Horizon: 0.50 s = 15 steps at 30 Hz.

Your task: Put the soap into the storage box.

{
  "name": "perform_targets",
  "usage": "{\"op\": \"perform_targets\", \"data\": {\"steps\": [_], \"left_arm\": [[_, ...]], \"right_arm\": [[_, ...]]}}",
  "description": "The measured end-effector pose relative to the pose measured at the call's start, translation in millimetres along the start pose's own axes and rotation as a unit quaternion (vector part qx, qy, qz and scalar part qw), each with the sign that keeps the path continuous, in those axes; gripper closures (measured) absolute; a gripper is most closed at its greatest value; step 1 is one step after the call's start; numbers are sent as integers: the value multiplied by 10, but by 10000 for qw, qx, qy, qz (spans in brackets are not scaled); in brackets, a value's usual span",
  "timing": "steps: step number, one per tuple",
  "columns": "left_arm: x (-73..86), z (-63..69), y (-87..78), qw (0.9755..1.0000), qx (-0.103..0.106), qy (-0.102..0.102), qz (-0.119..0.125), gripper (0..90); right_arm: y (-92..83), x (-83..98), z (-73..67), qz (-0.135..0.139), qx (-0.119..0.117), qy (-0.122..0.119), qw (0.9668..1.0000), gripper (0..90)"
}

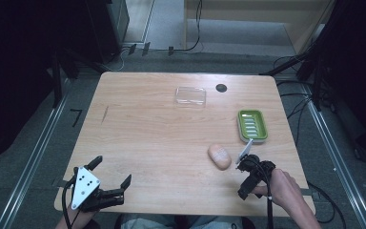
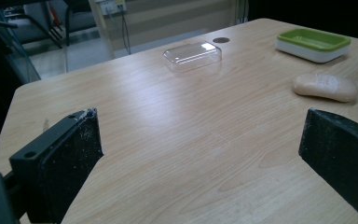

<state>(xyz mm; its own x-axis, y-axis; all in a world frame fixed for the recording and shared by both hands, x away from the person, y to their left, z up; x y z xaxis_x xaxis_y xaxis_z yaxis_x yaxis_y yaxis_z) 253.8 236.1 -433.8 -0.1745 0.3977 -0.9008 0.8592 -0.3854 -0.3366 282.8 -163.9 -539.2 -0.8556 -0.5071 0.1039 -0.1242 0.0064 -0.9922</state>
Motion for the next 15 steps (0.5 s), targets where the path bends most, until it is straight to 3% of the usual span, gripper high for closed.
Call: {"op": "perform_targets", "data": {"steps": [15], "left_arm": [[1,10,0,10000,21,48,-9,0]], "right_arm": [[-89,-201,-55,92,115,-161,9998,0]]}}
Point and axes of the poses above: each handheld gripper's, and its own axes: y roughly forward along the jaws, x roughly out of its underside, z roughly to its right, the point moved 9 cm from there along y, roughly forward along the jaws, and after that the axes turned 9 degrees about y, right-handed, at the moved point
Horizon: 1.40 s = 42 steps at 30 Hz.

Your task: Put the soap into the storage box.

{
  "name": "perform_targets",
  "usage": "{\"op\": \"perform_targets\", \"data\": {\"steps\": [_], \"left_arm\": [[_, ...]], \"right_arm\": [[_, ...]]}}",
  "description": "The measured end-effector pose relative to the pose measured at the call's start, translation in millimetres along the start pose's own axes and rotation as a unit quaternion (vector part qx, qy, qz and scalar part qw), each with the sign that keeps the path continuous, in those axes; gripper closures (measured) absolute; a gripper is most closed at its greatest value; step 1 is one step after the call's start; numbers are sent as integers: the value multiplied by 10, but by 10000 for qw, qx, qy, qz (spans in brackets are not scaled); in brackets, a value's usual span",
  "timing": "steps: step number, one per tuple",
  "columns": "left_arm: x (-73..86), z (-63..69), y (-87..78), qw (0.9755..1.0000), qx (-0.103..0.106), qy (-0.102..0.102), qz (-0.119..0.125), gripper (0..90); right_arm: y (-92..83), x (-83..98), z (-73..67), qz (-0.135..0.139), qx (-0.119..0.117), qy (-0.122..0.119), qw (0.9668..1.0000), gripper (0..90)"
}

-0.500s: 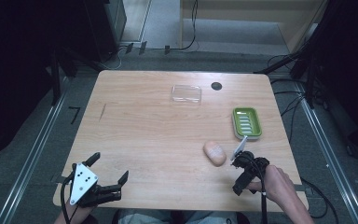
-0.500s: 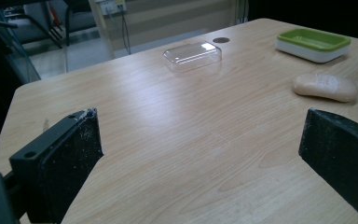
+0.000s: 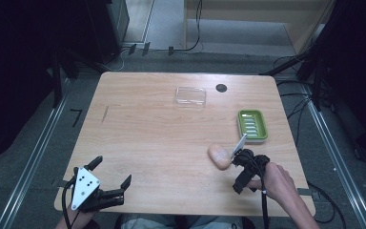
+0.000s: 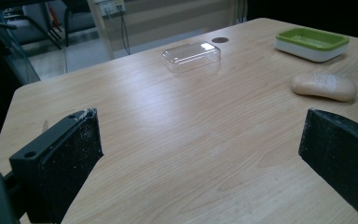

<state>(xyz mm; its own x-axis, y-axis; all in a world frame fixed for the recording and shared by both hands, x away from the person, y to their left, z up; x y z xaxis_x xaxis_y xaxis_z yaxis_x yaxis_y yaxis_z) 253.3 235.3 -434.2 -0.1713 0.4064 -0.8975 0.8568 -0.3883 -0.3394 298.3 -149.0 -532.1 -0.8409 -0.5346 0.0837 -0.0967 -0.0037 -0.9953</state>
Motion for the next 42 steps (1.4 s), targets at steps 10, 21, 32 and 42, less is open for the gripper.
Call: {"op": "perform_targets", "data": {"steps": [10,21,32,42], "left_arm": [[-5,2,7,10000,4,-11,14,0],[-9,6,17,10000,21,-3,13,0],[-2,3,12,10000,-17,-5,-12,0],[-11,8,19,10000,4,-3,10,0]], "right_arm": [[-53,-110,-30,50,33,-65,10000,0],[-103,-280,-51,96,49,-107,9999,0],[-161,-483,-102,197,60,-167,9996,0],[-176,-607,-108,231,35,-155,9996,0]]}}
Point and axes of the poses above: each handheld gripper's, and its own axes: y roughly forward along the jaws, x roughly out of its underside, z roughly to its right, the point moved 9 cm from there along y, roughly forward along the jaws, and after that the axes turned 9 degrees about y, right-handed, at the moved point
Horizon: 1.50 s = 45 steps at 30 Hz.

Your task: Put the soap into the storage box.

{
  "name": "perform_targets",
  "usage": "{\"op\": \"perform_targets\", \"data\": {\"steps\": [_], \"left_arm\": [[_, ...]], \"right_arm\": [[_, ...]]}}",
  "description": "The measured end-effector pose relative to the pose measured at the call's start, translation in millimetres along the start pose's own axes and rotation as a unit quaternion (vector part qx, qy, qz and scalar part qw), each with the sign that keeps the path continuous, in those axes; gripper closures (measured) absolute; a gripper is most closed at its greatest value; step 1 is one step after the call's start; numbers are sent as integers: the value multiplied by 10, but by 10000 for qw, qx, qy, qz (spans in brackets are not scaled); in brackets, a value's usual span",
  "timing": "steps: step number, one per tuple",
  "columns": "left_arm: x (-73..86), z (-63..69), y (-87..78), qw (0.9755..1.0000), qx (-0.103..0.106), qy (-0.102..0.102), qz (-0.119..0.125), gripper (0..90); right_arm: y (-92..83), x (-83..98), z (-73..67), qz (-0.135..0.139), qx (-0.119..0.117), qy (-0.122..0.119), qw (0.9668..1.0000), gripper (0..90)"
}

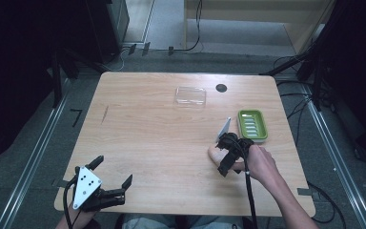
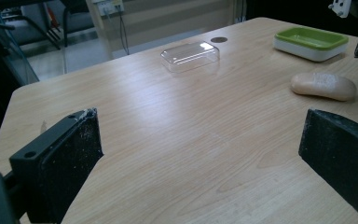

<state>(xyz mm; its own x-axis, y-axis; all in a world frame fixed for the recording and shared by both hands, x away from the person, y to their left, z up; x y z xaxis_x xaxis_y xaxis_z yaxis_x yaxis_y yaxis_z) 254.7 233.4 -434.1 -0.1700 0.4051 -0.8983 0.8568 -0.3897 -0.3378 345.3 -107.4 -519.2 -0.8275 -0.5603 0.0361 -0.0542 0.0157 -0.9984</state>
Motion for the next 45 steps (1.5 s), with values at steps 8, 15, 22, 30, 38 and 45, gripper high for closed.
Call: {"op": "perform_targets", "data": {"steps": [8,15,22,30,38,45], "left_arm": [[-9,13,4,10000,25,28,19,0],[-3,3,-10,10000,2,35,29,0],[0,0,-15,10000,-13,39,18,0],[-5,5,-7,10000,2,44,28,0],[-5,4,-8,10000,1,43,29,0],[-3,0,-10,10000,-8,33,31,0]], "right_arm": [[7,-82,-4,7,1,11,10000,0],[13,-180,-14,32,15,31,10000,0],[52,-269,-11,-4,-22,37,10000,0],[98,-345,-1,-3,-54,63,10000,0],[164,-430,8,9,-84,133,9999,0],[233,-500,6,-33,-75,142,9999,0]]}}
Point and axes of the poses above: each handheld gripper's, and its own axes: y roughly forward along the jaws, x roughly out of its underside, z roughly to its right, the point moved 9 cm from there along y, roughly forward along the jaws, and after that the axes turned 9 degrees about y, right-handed, at the moved point
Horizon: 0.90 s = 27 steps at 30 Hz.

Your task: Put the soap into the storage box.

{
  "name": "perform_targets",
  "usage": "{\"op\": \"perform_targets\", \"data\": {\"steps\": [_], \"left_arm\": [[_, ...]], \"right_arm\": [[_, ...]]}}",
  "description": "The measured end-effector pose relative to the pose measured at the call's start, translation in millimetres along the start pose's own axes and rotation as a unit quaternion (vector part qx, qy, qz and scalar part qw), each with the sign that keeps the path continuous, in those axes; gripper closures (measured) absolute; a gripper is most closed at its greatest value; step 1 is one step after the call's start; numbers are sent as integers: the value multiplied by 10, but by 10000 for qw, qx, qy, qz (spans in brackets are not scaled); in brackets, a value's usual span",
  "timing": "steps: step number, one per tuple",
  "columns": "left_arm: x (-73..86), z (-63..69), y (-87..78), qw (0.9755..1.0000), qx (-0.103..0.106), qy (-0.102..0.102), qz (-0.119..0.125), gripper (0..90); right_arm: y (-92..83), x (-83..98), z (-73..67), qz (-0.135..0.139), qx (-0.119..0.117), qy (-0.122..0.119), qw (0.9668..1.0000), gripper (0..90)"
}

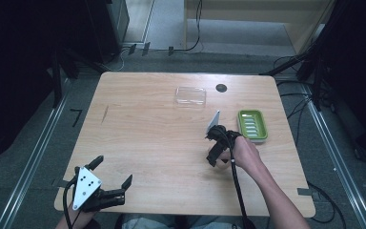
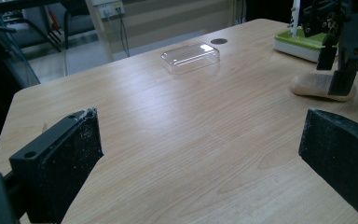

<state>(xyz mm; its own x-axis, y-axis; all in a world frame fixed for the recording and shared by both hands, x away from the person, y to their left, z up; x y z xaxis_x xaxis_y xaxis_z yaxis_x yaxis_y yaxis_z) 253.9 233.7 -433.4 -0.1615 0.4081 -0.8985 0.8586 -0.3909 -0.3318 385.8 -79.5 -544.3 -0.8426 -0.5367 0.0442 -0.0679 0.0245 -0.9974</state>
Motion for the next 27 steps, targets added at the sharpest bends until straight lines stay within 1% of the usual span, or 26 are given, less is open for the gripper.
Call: {"op": "perform_targets", "data": {"steps": [3,4,5,10,14,17,21,23,27], "left_arm": [[1,1,-1,10000,1,-5,-1,0],[1,0,-2,10000,-1,-4,-2,0],[1,-1,-2,10000,-3,-8,0,0],[1,0,0,10000,-3,-9,0,0],[2,-1,-1,10000,-1,-8,0,0],[1,-1,-1,10000,-1,-7,0,0],[0,-1,-2,10000,6,-7,9,0],[1,-2,-2,10000,7,-6,8,0],[1,-1,-1,10000,3,-5,1,0]], "right_arm": [[16,-24,-7,-3,16,30,10000,0],[26,-34,-5,11,16,6,10000,0],[30,-41,-11,4,20,38,10000,0],[70,-78,-20,-6,27,9,10000,0],[87,-94,-25,9,54,56,10000,56],[86,-99,-30,53,50,57,10000,136],[98,-98,-30,53,76,55,9999,184],[99,-93,-32,40,72,73,9999,193],[100,-87,-20,35,77,54,9999,247]]}}
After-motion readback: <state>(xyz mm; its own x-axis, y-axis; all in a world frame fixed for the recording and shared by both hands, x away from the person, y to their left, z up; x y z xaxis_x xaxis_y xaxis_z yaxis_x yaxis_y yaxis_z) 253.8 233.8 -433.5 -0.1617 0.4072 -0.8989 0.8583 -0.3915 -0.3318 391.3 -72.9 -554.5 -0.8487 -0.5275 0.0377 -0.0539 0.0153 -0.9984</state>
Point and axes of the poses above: each handheld gripper's, and its own axes: y roughly forward along the jaws, x roughly out of its underside, z roughly to its right, the point moved 9 cm from there along y, roughly forward along the jaws, and after that the axes turned 9 degrees about y, right-handed, at the moved point
